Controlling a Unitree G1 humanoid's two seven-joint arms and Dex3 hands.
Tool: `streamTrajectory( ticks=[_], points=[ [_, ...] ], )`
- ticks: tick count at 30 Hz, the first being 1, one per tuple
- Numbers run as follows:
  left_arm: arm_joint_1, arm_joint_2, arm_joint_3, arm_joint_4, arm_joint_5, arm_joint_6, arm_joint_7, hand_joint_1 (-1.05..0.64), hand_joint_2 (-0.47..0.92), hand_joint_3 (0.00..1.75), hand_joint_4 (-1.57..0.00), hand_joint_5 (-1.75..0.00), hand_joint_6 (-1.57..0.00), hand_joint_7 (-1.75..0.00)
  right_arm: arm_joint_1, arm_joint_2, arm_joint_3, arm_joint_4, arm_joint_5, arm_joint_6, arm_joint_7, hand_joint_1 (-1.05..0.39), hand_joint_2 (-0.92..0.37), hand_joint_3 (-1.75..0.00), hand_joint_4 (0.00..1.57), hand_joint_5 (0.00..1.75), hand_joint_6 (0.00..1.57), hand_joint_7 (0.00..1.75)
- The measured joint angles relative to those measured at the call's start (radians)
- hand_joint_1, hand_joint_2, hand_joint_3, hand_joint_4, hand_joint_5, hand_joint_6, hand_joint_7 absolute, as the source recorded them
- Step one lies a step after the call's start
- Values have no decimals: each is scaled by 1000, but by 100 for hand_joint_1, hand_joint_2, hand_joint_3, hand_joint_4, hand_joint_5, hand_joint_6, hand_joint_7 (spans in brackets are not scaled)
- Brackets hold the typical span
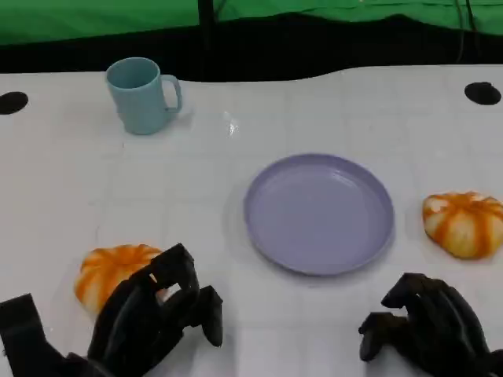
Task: Grasp the bread from the table and place it into the plate.
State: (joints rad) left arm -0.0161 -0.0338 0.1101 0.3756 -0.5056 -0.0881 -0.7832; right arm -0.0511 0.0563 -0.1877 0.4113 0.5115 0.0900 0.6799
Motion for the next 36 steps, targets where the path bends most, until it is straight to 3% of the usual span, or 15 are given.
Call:
streamTrajectory(
  ticks=[8,13,17,21,27,30,36],
  points=[
    [0,1,4,-1,-5,8,1,-73,92,13,-79,-175,-56,-170,-1,1,-3,4,0,0,0,-103,-72,0,157,71,157,33],
    [8,1,3,-32,28,-21,28,-77,92,18,-66,-175,-56,-142,-1,3,-7,5,0,0,0,-103,-73,-1,157,71,157,33],
    [10,7,4,-56,43,-48,40,-70,92,19,-55,-149,-66,-71,-2,3,-7,5,0,2,0,-103,-72,0,157,72,157,34],
    [4,36,5,-85,49,-48,40,-70,92,16,-54,-126,-72,-28,-8,4,-7,6,1,2,0,-103,-73,-1,157,73,157,36],
    [-15,122,-1,-142,146,-73,65,-73,92,23,-50,-108,-68,-12,-10,7,-6,6,0,2,-1,-102,-72,0,157,72,157,35],
    [-15,201,-11,-202,263,-119,103,-72,92,26,-48,-102,-65,-9,-11,7,-6,6,0,8,-2,-101,-72,0,157,71,157,34],
    [-12,348,-32,-322,393,-124,120,-68,92,14,-42,-74,-57,-1,-8,8,-4,-15,0,24,-14,-101,-72,0,157,71,157,33]
  ],
)
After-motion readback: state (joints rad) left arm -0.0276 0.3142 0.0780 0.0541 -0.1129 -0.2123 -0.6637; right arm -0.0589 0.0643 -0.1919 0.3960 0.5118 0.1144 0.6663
